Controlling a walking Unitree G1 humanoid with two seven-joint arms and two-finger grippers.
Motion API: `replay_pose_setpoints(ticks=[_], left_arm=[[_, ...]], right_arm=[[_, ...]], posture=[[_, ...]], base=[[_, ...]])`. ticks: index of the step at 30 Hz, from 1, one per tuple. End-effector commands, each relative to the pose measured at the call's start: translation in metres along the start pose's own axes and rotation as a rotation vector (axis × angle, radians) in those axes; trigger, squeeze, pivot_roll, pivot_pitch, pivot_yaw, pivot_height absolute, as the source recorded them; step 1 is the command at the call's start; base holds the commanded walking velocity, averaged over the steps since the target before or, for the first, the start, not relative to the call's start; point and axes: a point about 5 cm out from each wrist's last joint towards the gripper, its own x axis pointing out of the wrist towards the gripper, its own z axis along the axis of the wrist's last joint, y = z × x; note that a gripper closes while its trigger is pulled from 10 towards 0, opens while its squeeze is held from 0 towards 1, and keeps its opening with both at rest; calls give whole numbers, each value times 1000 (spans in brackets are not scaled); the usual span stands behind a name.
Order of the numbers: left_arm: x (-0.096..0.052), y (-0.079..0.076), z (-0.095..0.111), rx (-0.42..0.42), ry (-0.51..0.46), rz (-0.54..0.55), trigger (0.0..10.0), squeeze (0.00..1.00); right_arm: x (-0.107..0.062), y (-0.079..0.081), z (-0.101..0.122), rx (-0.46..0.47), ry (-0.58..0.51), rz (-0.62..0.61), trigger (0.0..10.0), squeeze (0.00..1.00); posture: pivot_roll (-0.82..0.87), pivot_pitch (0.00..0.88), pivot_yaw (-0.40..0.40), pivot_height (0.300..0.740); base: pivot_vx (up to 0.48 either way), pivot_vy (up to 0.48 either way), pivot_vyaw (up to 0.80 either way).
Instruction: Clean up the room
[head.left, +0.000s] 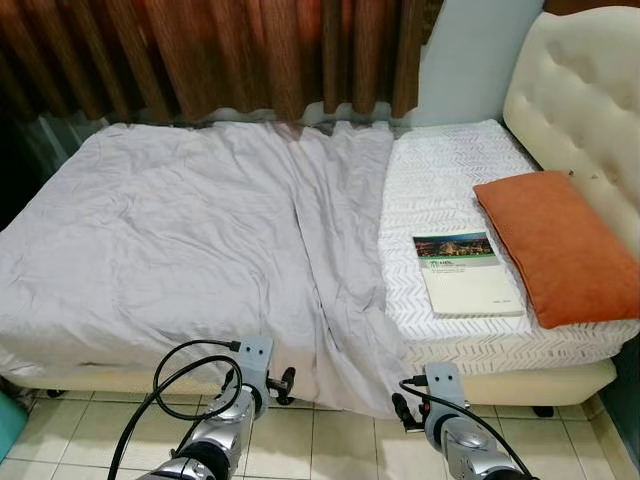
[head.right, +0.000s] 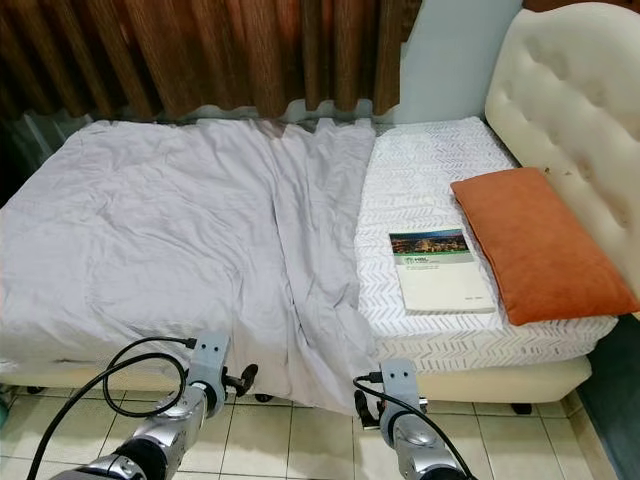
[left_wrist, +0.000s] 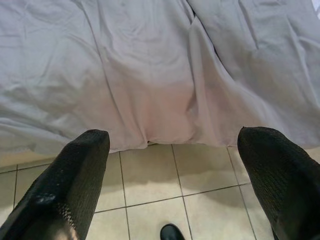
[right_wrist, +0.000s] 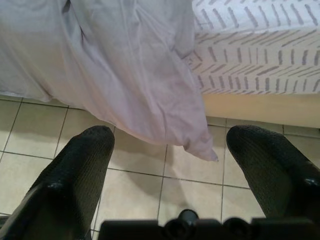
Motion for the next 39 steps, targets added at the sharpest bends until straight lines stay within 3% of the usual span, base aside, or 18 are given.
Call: replay_pose_setpoints(ticks=[1,12,13,14,15,16,17,32,37,39], left_arm=[[7,8,27,3,-6,36,10000,0],[7,8,27,3,-6,36,10000,0],[3,16,14,-13,34,65,10000,0],[-13,26,-38,-74,176,112,10000,0],[-27,31,-72,-115,273,142,10000,0],[-27,31,-72,-115,273,142,10000,0],[-41,33,-100,-171,349,170,10000,0],[-38,25,-96,-158,333,143,10000,0],[-35,28,-89,-141,311,138,10000,0],[-32,26,-82,-96,267,108,10000,0]], right_arm=[[1,3,0,-3,6,3,10000,0],[1,3,0,-3,6,3,10000,0],[-1,0,-8,-19,38,-2,10000,0],[-7,-3,-29,-81,124,25,10000,0],[-12,-5,-43,-123,182,46,10000,0],[-12,-5,-43,-123,182,46,10000,0],[-16,-5,-54,-159,226,73,10000,0],[-16,-5,-54,-199,228,86,10000,0],[-14,-7,-49,-170,190,65,10000,0],[-14,-8,-44,-140,153,54,10000,0]], posture=[[-86,0,77,740],[-86,0,77,740],[-86,0,77,740],[-13,0,11,740],[-9,0,10,740],[-9,0,10,740],[-8,0,10,740],[-6,0,9,740],[-8,0,13,740],[-8,0,13,740]], base=[[0,0,0],[0,0,0],[0,0,0],[0,0,0],[0,0,0],[0,0,0],[0,0,0],[0,0,0],[0,0,0],[0,0,0]])
